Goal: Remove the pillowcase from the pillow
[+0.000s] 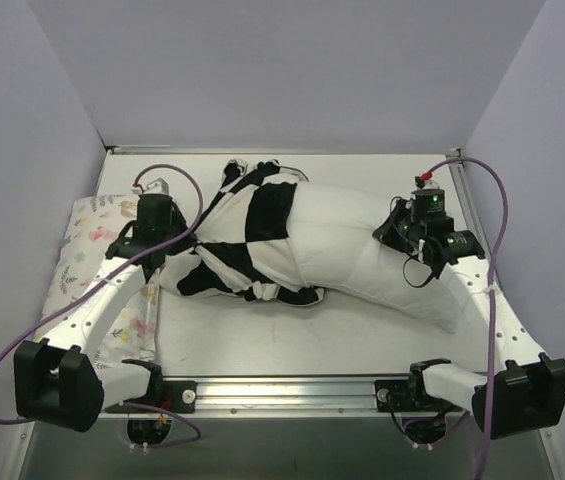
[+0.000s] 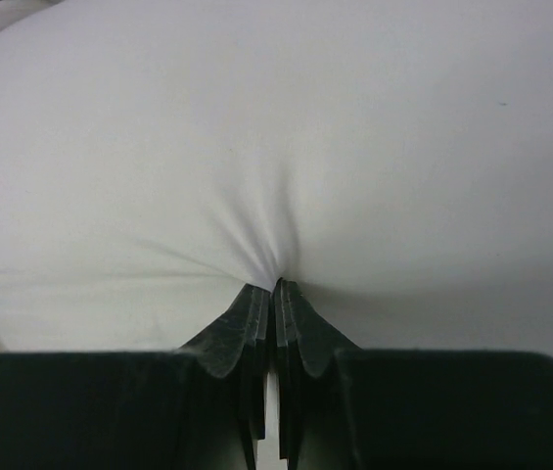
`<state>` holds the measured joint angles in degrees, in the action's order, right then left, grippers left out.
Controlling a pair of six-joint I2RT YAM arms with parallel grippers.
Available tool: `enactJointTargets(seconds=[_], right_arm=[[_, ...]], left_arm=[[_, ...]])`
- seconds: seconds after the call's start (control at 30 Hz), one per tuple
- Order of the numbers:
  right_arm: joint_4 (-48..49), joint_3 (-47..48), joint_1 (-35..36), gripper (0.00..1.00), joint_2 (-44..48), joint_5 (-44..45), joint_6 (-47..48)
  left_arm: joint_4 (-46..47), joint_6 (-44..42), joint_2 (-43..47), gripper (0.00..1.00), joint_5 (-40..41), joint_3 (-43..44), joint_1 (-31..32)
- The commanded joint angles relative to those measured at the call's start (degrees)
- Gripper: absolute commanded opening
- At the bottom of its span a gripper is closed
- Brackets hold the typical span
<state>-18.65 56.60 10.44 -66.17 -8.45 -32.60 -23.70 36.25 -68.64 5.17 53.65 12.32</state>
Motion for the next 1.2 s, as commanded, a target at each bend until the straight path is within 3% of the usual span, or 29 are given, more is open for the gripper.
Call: enactJointTargets(seconds=[0.0, 0.03, 0.1, 0.13, 0.23, 0.33, 0.6, 0.67, 0.7, 0.73, 0.8, 0.83, 0.93, 1.17], right_arm=[[-4.37, 1.76, -1.13, 0.0, 2.62, 6.34, 5.07], [-4.46, 2.02, 0.79, 0.08, 3.15, 6.51, 6.13], [-4.81, 3.25, 8.06, 0.37, 4.73, 10.27, 7.98], [-4.81, 3.78, 10.46, 0.64, 5.26, 11.77, 10.08], [-5.08, 4.92, 20.56, 0.85, 6.84, 17.3, 13.16], [-4.55, 5.45, 30.24, 0.93, 5.71, 23.64, 15.8], [-0.16, 6.42, 33.69, 0.96, -11.07, 23.05, 14.93], [1.33, 6.07, 33.6, 0.92, -14.93, 21.02, 14.5], [1.43, 6.15, 33.6, 0.79, -16.0, 20.84, 14.32], [1.43, 6.16, 33.34, 0.59, -16.7, 20.84, 13.8], [1.43, 5.72, 33.16, 0.07, -17.41, 21.72, 12.31], [1.52, 5.45, 32.98, 0.01, -17.06, 21.72, 12.12], [1.43, 5.28, 32.89, 0.0, -15.75, 21.89, 11.6], [1.34, 5.98, 32.72, 0.0, -13.28, 22.07, 10.36]], left_arm=[[3.39, -1.53, -1.4, 0.0, 4.24, -1.18, 2.17], [3.31, -1.62, -2.02, 0.0, 4.58, -1.0, 3.4], [3.49, -1.45, -3.86, 0.0, 5.2, -0.65, 6.4], [3.66, -1.36, -4.3, 0.0, 5.29, -0.74, 7.1], [4.63, -0.92, -5.62, 0.0, 5.46, -1.0, 9.13], [5.07, -0.57, -6.15, 0.0, 5.47, -1.44, 10.09], [5.95, -0.48, -5.89, 0.0, 4.5, -1.35, 11.94], [5.95, -0.83, -5.45, 0.0, 3.54, -0.83, 12.29], [6.12, -1.44, -5.02, 0.05, 1.97, -0.13, 12.47], [6.04, -1.79, -4.58, 0.22, 1.69, 0.23, 12.64], [5.16, -2.76, -2.38, 0.47, 1.95, 1.02, 13.7], [4.9, -3.29, -0.72, 0.68, 2.12, 1.54, 14.05], [3.4, -4.43, 2.18, 0.87, 3.87, 2.95, 16.76], [3.75, -1.98, 1.67, 0.93, 13.89, 3.57, 31.17]])
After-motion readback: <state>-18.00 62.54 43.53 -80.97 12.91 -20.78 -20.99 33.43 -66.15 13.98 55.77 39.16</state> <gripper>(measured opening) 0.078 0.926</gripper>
